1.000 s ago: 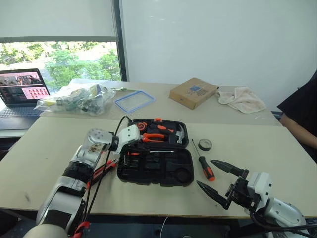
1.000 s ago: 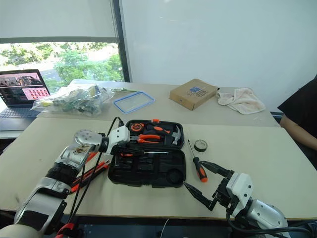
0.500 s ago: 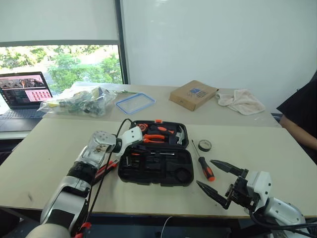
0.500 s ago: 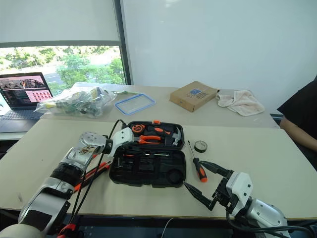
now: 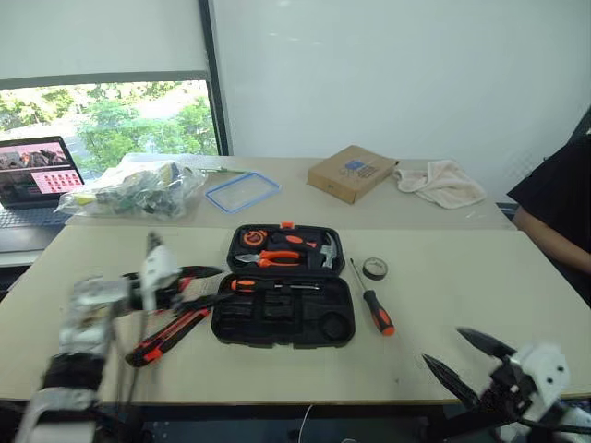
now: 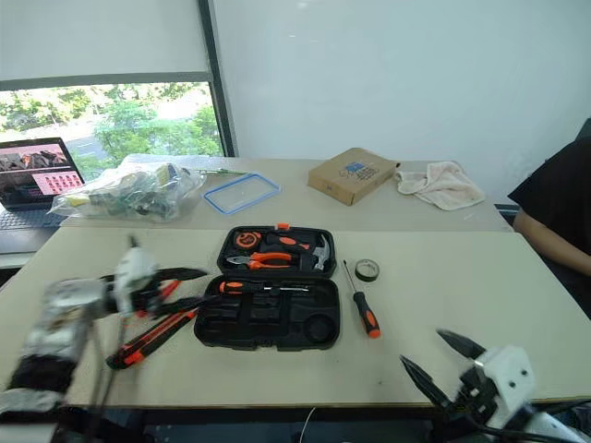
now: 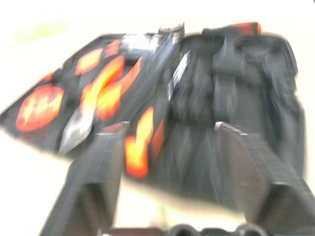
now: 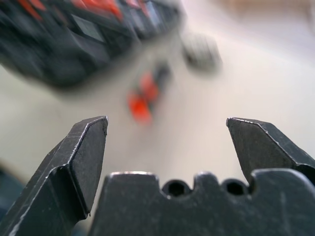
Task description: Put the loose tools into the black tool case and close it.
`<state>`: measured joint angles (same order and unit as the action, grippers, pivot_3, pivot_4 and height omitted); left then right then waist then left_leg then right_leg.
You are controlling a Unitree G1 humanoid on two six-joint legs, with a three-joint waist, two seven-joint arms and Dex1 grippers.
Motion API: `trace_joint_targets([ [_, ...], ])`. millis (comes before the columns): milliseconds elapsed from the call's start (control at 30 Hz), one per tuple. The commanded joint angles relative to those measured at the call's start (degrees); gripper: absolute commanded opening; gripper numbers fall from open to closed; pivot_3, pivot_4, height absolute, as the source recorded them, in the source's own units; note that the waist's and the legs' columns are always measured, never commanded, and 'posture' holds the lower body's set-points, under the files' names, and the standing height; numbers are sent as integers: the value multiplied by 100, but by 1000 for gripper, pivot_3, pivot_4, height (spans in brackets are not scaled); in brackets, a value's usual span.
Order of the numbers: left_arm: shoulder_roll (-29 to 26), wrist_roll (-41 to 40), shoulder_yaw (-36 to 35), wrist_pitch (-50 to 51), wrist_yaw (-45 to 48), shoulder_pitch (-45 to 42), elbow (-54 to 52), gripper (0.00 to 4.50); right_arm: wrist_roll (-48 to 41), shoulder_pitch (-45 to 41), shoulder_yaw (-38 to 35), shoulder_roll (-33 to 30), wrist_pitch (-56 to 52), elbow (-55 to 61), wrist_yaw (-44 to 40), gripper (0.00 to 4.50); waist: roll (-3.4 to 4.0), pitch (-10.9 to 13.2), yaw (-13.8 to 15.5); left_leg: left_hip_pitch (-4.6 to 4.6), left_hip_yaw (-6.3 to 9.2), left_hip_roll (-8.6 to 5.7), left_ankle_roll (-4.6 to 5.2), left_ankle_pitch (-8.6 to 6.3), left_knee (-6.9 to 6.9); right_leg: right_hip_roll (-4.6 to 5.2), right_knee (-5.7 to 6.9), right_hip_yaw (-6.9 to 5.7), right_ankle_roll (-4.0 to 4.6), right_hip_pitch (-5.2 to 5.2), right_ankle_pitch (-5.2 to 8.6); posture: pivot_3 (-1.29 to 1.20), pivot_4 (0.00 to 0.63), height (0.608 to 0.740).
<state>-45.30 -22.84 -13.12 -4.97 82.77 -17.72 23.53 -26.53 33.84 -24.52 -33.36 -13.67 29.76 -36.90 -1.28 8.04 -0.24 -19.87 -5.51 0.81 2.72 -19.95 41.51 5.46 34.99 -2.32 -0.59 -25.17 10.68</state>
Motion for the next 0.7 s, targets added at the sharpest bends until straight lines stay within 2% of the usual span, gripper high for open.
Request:
trace_joint_targets([
  [33,-163,-262,-470,-126,-66,382,-196,4484,-447,-437,-172,-138,-883,459,448,4500,0,3,25,-1,0,-1,9,-6,6,4,-3,0,-1,2,1,0,150,740],
  [67,-193,-226,-528,-282,-53,526,-219,4484,-550,-610,-125,-221,-1136,539,504,4500,0,4,47,-3,-2,-2,44,-26,12,10,-4,0,5,3,5,0,150,740],
  [133,-175,-332,-685,-222,-123,811,-421,4484,-706,-1233,108,-496,-1854,592,700,4500,2,5,68,-5,-3,-5,49,-29,18,17,-3,2,14,3,6,0,150,740],
  [233,-121,-588,-732,88,-104,1235,-944,4484,-892,-2602,821,-916,-3180,351,978,4500,-3,9,59,-1,-3,-3,39,-22,20,17,-4,4,32,2,-7,0,150,740],
  [400,65,-635,-702,121,-383,1472,-1430,4484,-728,-4291,1736,-725,-4349,-557,1395,4500,-2,11,111,-13,19,4,19,-8,14,-8,3,-7,39,-8,-15,0,150,740],
  [500,158,-666,-702,154,-550,1625,-1679,4484,-474,-4840,2095,-542,-4561,-1017,1574,4500,0,11,98,-34,26,4,-10,8,10,-15,1,-17,27,-19,-24,0,150,740],
  [633,250,-710,-724,213,-760,1834,-1991,4500,-130,-5200,2548,-521,-4749,-1353,1631,3474,1,11,69,-47,20,0,-12,9,6,-15,-2,-19,14,-26,-19,0,150,740],
  [700,265,-736,-737,238,-845,1885,-2082,4500,-25,-5264,2501,-372,-4690,-1401,1765,2706,-2,10,57,-47,16,-1,-3,4,0,-15,-8,-19,9,-21,-21,0,150,740],
])
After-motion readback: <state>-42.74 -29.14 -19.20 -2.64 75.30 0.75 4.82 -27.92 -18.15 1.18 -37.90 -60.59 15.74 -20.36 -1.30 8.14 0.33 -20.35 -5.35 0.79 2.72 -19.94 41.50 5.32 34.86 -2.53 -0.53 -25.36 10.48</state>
